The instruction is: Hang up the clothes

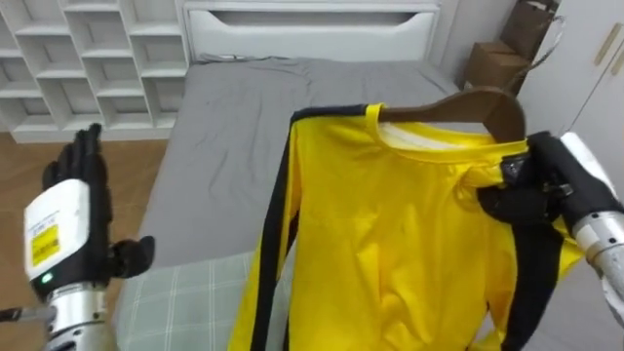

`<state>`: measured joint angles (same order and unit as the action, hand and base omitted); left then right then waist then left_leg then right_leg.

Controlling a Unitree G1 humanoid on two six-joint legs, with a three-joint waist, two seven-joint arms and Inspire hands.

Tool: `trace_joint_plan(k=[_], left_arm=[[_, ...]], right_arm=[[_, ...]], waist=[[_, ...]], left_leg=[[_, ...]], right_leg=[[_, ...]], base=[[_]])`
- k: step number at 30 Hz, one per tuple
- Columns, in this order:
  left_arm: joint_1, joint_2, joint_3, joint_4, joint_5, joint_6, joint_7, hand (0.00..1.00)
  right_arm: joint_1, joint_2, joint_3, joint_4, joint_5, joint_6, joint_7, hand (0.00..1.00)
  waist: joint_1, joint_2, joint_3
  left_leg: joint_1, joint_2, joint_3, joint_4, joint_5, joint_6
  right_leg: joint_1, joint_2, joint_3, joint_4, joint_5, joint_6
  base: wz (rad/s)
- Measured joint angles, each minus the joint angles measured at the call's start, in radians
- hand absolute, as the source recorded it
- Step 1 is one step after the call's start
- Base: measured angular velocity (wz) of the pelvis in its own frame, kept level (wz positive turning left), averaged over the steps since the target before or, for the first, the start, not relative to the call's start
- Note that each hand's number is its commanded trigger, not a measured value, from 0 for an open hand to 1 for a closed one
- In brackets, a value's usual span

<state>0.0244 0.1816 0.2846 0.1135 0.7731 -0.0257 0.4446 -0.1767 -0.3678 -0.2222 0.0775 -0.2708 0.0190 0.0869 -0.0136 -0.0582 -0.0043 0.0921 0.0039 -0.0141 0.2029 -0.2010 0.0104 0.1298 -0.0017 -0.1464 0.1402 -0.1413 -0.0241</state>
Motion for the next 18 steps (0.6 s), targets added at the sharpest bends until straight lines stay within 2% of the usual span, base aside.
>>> trace_joint_plan(k=[2, 6, 8, 12, 15, 18], left_arm=[[0.028, 0.002, 0.054, 0.0, -0.029, -0.005, 0.04, 0.0], [0.082, 0.003, 0.139, 0.011, -0.076, -0.025, 0.064, 0.0], [0.128, 0.002, 0.175, 0.069, -0.131, -0.032, 0.077, 0.0], [0.186, 0.0, 0.203, 0.13, -0.219, -0.033, 0.11, 0.0], [0.218, -0.001, 0.21, 0.25, -0.273, -0.04, 0.138, 0.0], [0.265, -0.005, 0.204, 0.379, -0.314, -0.042, 0.135, 0.0]], right_arm=[[0.066, -0.001, -0.03, -0.075, -0.014, -0.006, -0.029, 1.0], [0.111, -0.002, -0.044, -0.104, -0.069, -0.006, -0.029, 1.0], [0.132, -0.004, -0.058, -0.128, -0.087, -0.004, -0.027, 1.0], [0.136, -0.005, -0.072, -0.172, -0.084, -0.004, -0.026, 1.0], [0.136, -0.022, -0.074, -0.227, -0.09, -0.004, -0.024, 1.0], [0.138, -0.022, -0.076, -0.254, -0.092, -0.003, -0.023, 1.0]], waist=[[0.022, 0.003, -0.0018], [0.039, 0.008, -0.0045], [0.05, 0.021, -0.0096], [0.049, 0.026, -0.0087], [0.061, 0.032, -0.0052], [0.048, 0.031, -0.0058]], left_leg=[[0.003, 0.0, 0.005, -0.004, 0.0, 0.0], [0.005, 0.0, 0.007, -0.004, 0.0, 0.0], [0.008, -0.001, 0.007, -0.005, 0.0, 0.001], [0.007, -0.003, 0.003, -0.006, 0.0, 0.002], [0.005, -0.011, 0.005, -0.022, -0.001, 0.003], [0.007, -0.011, 0.004, -0.017, 0.0, 0.004]], right_leg=[[0.0, 0.001, 0.004, 0.0, 0.0, 0.0], [0.001, 0.0, 0.005, 0.002, 0.0, 0.0], [0.002, -0.002, 0.005, 0.009, -0.003, 0.004], [-0.003, -0.002, 0.003, 0.01, -0.006, 0.004], [-0.004, -0.009, 0.007, 0.009, -0.028, 0.008], [0.002, -0.011, -0.006, 0.009, -0.03, 0.007]], base=[[-0.05], [-0.01], [0.0], [0.02], [0.0], [0.06]])
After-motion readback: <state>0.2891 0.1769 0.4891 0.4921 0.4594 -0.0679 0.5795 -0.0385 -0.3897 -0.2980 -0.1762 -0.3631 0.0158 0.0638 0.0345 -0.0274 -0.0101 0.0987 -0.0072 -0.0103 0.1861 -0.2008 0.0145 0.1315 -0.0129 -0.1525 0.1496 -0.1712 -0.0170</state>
